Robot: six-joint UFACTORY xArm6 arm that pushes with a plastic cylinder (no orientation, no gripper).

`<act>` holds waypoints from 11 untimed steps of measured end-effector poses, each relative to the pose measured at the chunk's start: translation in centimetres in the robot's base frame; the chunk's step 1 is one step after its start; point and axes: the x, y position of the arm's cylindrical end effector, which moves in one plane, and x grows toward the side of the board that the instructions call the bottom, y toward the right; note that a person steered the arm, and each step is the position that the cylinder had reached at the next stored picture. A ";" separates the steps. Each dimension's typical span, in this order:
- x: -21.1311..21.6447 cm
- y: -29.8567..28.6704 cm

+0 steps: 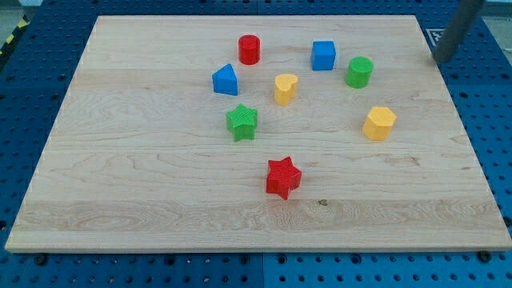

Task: Push the blue cube to the yellow heart and blue triangle

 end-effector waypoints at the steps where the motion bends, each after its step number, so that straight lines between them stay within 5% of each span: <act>1: -1.0 -2.8; 5: -0.9 -22.6; 8: 1.4 -21.2; 10: 5.3 -29.3; 11: 3.9 -29.7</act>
